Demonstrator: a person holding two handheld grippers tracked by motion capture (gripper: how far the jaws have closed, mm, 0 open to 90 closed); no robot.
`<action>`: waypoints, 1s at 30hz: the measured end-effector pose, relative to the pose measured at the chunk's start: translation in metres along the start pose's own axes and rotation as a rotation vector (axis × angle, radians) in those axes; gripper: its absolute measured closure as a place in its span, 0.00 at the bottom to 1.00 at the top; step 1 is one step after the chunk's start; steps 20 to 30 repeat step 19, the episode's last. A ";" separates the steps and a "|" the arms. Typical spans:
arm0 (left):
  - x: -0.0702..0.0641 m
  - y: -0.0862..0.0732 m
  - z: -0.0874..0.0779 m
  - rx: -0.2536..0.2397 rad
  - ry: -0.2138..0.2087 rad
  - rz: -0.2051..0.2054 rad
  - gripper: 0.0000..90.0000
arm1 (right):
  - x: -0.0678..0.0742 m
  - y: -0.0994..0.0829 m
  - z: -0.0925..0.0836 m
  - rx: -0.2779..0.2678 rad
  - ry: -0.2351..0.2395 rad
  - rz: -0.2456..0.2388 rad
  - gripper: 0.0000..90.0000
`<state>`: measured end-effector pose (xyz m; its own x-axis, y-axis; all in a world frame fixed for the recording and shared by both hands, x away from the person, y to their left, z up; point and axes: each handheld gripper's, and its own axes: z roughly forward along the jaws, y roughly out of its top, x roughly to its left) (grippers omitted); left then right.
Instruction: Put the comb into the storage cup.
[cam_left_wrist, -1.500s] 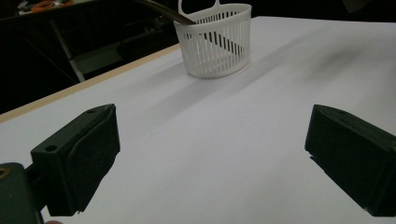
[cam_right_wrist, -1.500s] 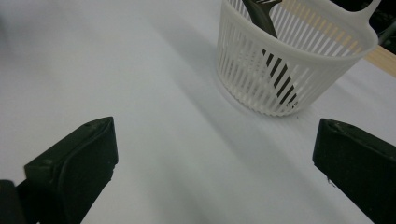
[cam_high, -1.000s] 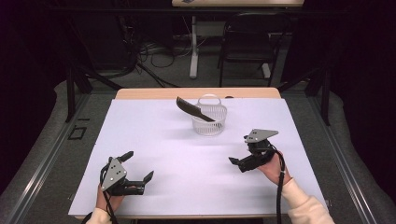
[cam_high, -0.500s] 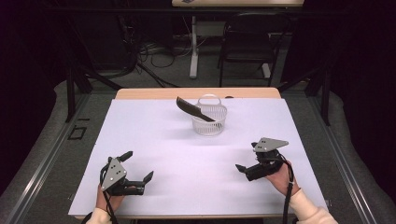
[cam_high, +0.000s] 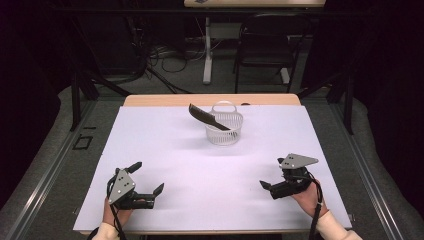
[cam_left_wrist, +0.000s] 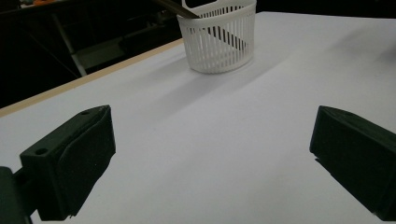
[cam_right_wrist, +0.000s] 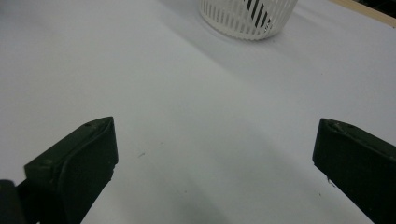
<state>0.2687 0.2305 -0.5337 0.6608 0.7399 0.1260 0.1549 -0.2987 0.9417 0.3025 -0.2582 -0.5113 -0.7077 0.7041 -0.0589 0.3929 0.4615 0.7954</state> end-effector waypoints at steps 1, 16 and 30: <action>0.000 0.000 0.000 -0.001 0.001 -0.001 0.00 | 0.000 -0.002 -0.001 -0.006 -0.007 0.000 0.00; -0.001 0.000 0.000 -0.001 -0.001 0.000 0.00 | 0.009 -0.021 -0.020 -0.050 -0.087 0.008 0.00; -0.001 0.000 0.001 0.001 -0.003 0.002 0.00 | 0.009 -0.022 -0.022 -0.053 -0.092 0.002 0.00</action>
